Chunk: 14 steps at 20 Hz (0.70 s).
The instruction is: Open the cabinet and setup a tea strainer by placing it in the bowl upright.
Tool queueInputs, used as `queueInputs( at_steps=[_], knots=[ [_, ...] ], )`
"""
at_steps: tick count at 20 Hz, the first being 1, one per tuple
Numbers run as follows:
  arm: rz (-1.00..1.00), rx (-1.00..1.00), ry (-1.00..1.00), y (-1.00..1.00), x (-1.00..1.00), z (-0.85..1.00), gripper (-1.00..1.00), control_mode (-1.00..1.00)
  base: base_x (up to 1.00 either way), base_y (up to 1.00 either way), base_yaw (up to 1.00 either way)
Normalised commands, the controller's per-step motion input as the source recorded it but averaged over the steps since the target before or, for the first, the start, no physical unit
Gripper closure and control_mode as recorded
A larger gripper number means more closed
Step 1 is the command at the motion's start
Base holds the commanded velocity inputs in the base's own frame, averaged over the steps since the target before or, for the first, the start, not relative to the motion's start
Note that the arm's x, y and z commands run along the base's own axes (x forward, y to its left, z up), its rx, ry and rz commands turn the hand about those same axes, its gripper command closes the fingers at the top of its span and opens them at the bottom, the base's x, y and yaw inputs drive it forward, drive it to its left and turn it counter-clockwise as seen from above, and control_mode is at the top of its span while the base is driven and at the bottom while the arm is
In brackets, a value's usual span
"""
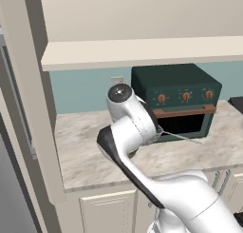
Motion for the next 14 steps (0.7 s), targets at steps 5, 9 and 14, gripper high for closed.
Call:
queueInputs(
  at_steps=[5,9,14],
  knots=[
    [0.0,-0.08,0.05,0.19,0.31,-0.45,1.0,-1.0,0.0,0.0,0.0],
    [0.0,-0.08,0.0,0.26,0.24,-0.29,1.0,-1.0,0.0,0.0,0.0],
    [0.0,-0.01,-0.11,0.17,0.17,-0.07,1.0,-1.0,0.0,0.0,0.0]
  ],
)
